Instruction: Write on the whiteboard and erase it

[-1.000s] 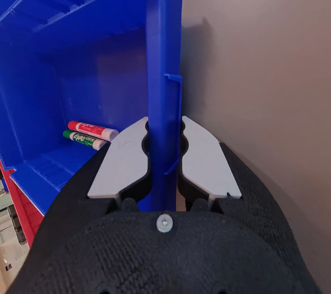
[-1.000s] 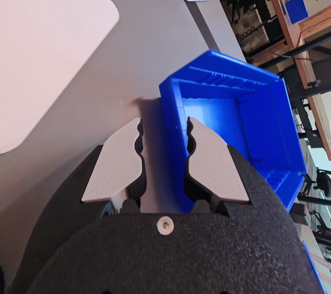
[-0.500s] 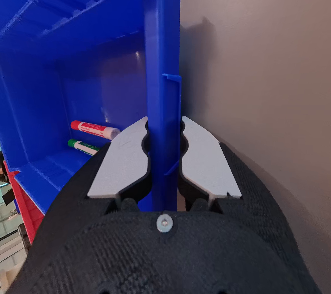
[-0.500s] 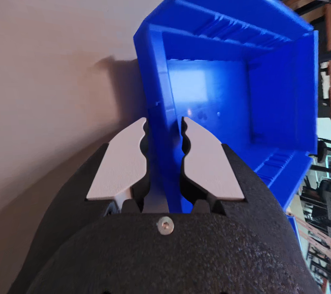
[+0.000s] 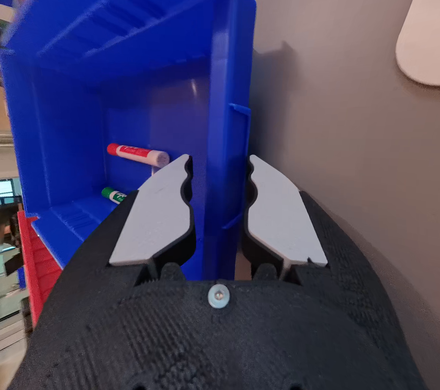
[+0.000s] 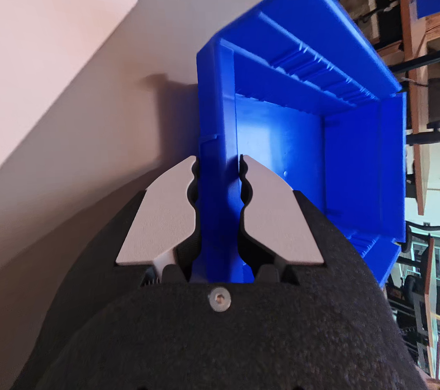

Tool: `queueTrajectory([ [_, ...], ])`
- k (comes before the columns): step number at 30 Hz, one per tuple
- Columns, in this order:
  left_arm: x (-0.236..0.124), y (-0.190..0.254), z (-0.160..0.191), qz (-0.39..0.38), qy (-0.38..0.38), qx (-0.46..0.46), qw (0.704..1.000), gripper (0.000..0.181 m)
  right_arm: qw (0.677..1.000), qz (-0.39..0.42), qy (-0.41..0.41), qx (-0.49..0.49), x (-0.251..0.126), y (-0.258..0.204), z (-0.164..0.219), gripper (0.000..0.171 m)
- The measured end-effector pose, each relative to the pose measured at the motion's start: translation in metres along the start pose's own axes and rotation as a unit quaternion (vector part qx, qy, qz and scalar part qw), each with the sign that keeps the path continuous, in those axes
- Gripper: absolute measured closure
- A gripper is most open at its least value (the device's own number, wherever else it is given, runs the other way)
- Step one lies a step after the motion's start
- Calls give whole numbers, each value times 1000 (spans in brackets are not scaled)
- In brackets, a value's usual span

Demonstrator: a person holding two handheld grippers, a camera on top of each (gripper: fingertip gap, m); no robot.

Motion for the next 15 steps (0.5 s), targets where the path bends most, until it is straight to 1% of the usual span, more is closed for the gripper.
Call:
queueTrajectory([
  [2,-20,0,-1,17,60,-46,997,135,998,-9,59,3,-19,-7,-11,135],
  [3,-33,4,-4,48,99,-62,992,136,995,-33,89,5,-31,-11,-18,134],
  [5,-54,16,-10,128,154,-76,977,134,984,-116,133,15,-51,-21,-29,135],
  [6,-61,25,-14,173,166,-71,968,130,974,-178,138,22,-57,-27,-33,132],
  [8,-64,45,-18,246,157,-42,956,119,950,-287,120,34,-59,-37,-36,118],
  [9,-61,53,-18,259,142,-22,955,118,941,-316,114,36,-57,-42,-35,115],
  [11,-53,67,-17,282,119,7,952,119,929,-357,92,36,-52,-50,-29,108],
  [15,-44,80,-32,344,149,-4,927,130,915,-397,52,47,-48,-62,-14,104],
])
Point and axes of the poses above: each gripper's, where its closed fingertips meet, x out along the fingers, z out of its underside, y = z × x across the jaws, the point moved 8 cm from there along -x, back along the fingers, and after that the axes turned 9 degrees about -y, right-handed, at the moved point
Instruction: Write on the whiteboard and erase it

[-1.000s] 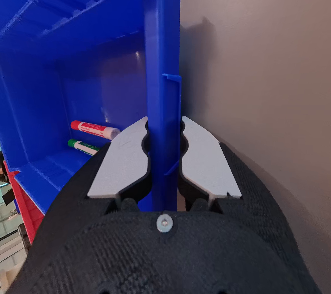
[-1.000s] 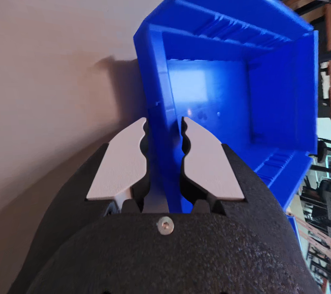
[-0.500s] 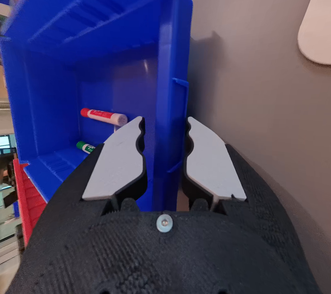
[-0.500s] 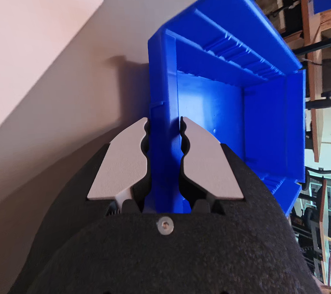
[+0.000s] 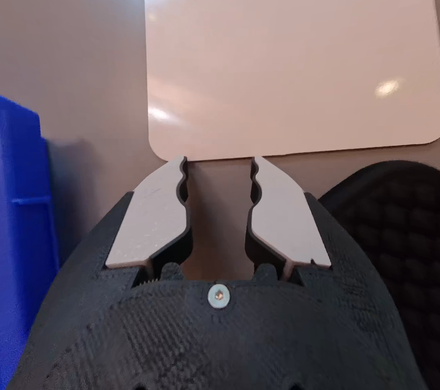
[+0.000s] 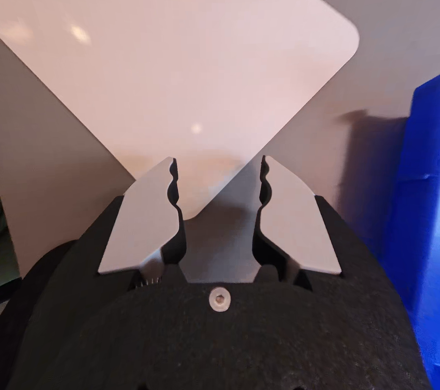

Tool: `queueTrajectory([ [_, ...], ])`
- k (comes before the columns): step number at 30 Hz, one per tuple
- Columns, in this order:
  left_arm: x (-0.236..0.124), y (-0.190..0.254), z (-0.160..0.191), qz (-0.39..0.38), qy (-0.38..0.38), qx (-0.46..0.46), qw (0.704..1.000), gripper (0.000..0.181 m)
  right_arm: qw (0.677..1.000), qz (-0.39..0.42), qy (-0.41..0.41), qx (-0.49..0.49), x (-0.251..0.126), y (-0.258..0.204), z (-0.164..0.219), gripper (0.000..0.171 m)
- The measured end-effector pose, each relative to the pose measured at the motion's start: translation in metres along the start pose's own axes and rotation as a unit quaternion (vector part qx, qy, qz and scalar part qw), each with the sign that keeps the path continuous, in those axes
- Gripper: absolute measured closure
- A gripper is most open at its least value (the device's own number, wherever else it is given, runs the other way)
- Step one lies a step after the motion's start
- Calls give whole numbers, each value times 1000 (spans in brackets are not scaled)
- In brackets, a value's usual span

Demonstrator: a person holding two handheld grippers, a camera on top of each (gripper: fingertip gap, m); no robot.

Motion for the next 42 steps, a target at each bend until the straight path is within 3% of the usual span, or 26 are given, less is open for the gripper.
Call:
queueTrajectory([
  [8,18,-18,-29,2,12,15,1000,135,996,44,-77,-19,5,-32,21,96],
  [14,22,-25,-30,3,33,7,999,132,998,60,-32,4,10,-30,15,109],
  [17,19,-29,-26,-38,53,16,998,134,998,64,-20,-2,12,-26,10,110],
  [23,-10,-46,-32,-109,179,-22,978,152,984,106,140,-21,-4,-25,-25,112],
  [27,-54,-72,-36,-270,226,-38,935,181,963,110,244,-28,-23,-25,-56,112],
  [32,-112,-135,-30,-350,198,-189,896,181,926,132,351,-46,-41,-15,-97,119],
  [35,-124,-174,-26,-373,173,-250,877,181,902,159,398,-41,-40,-9,-104,166],
  [38,-134,-208,-14,-414,152,-307,843,179,888,194,416,-29,-33,-8,-97,171],
  [40,-131,-227,-3,-434,98,-335,831,173,883,215,416,-31,-29,-8,-91,171],
  [42,-121,-244,12,-437,-33,-343,831,163,884,225,408,-41,-30,-9,-89,171],
])
Point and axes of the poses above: each gripper's, where its closed fingertips meet, x out along the fingers, z out of its underside, y = z × x across the jaws, the point moved 8 cm from there along -x, back along the fingers, and after that the axes turned 9 degrees about -y, right-handed, at the moved point
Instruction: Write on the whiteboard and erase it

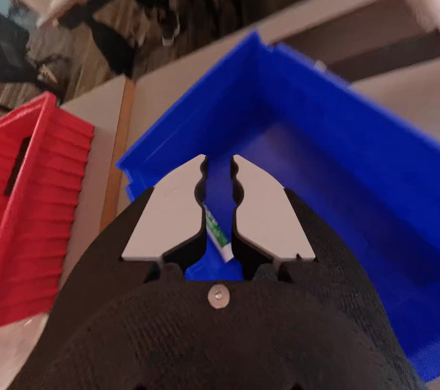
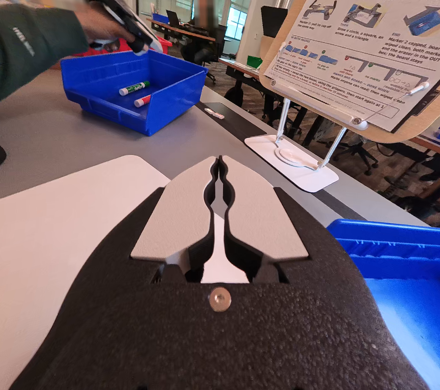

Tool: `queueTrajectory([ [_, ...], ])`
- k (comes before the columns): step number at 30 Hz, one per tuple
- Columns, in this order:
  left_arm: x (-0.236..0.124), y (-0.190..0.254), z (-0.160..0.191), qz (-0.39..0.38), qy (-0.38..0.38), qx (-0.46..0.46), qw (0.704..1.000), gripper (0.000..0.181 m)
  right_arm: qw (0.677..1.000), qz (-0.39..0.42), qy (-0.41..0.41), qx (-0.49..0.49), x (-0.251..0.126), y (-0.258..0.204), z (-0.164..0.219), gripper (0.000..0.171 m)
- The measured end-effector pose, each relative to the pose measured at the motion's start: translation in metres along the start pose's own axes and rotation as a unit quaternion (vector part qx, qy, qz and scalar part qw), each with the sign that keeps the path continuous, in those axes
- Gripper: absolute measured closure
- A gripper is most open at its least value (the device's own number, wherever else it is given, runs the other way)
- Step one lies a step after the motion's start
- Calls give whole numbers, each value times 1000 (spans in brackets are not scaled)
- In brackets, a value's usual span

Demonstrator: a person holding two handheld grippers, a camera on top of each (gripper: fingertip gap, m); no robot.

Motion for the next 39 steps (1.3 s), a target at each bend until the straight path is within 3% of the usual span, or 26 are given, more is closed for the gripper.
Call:
queueTrajectory([
  [3,30,-10,14,-19,-193,65,979,155,1000,-5,8,-6,-5,-3,-3,171],
  [7,56,-14,31,-49,-360,174,915,157,999,-17,-5,-28,-6,-12,0,171],
  [14,83,3,45,-15,-470,212,857,149,998,-16,-21,-54,-6,-17,5,171],
  [19,94,-1,54,-1,-492,198,848,150,999,-19,-33,-36,-3,-12,10,171],
  [23,95,-3,55,23,-480,183,858,154,999,-20,-38,-32,-1,-10,12,171],
  [24,94,-2,52,36,-460,182,868,170,998,-20,-39,-33,0,-10,12,171],
  [25,91,6,46,98,-425,160,886,181,998,-20,-40,-34,0,-10,12,171],
  [28,81,14,36,154,-384,153,898,181,998,-21,-40,-34,0,-10,12,171],
  [33,68,1,25,74,-353,184,914,179,998,-20,-41,-33,-1,-9,13,171],
  [36,60,-12,27,5,-359,220,907,158,998,-18,-40,-35,-2,-9,12,171],
  [39,45,-25,22,-17,-312,194,930,140,998,-14,-40,-40,-3,-8,12,171],
])
Point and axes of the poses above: each gripper's, where its closed fingertips meet, x out along the fingers, z out of its underside, y = z × x across the jaws, the point moved 8 cm from there along -x, back along the fingers, and after that the axes turned 9 degrees about -y, right-handed, at the moved point
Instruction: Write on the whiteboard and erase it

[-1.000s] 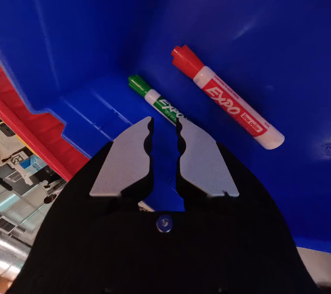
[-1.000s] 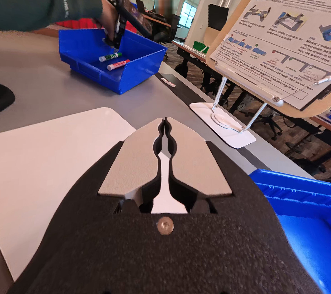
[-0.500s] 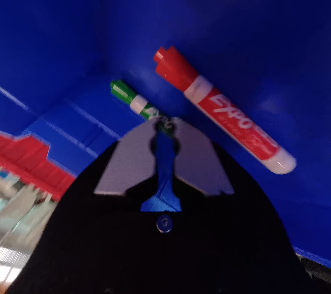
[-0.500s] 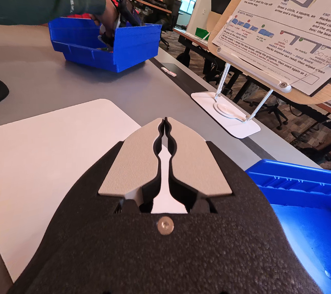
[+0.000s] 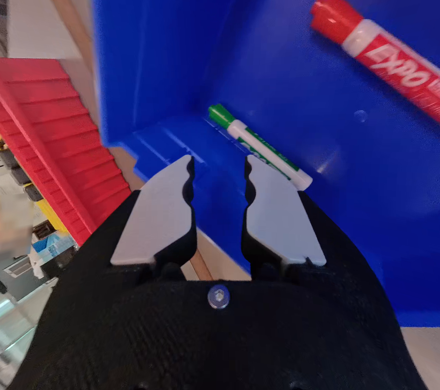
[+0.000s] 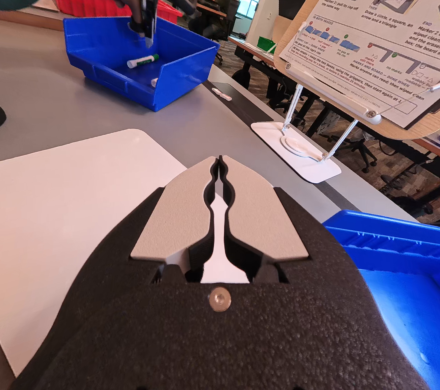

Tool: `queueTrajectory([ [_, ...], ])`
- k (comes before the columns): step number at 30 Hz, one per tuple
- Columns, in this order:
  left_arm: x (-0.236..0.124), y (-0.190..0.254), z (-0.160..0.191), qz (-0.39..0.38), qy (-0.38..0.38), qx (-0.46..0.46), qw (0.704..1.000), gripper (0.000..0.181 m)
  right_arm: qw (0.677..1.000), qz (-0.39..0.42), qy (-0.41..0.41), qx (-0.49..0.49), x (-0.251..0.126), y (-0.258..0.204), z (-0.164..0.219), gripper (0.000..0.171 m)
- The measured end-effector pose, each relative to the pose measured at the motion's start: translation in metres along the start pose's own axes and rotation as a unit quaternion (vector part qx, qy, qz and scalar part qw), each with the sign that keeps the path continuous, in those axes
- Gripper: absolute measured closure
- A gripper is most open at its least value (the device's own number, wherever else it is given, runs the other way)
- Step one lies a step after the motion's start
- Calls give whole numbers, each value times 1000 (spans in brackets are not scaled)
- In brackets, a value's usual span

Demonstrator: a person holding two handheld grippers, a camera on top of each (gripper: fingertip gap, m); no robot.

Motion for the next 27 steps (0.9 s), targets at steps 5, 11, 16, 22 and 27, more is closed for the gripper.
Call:
queueTrajectory([
  [5,-8,-30,29,20,39,-77,996,129,1000,-5,1,13,2,3,0,171],
  [11,15,-35,67,166,0,-122,979,153,1000,-4,-4,3,2,-1,0,171],
  [16,3,-39,95,200,45,-151,967,163,1000,-5,-2,4,2,0,-2,171],
  [22,7,-36,130,221,84,-169,957,164,1000,-2,-6,-2,1,0,0,171],
  [27,7,-31,164,253,148,-191,937,163,1000,-2,-5,5,1,1,-1,171],
])
Point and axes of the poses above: each gripper's, where its closed fingertips meet, x out along the fingers, z out of its underside, y = z × x across the jaws, the point moved 8 cm from there along -x, back along the fingers, and after that the axes turned 9 degrees about -y, right-handed, at the moved point
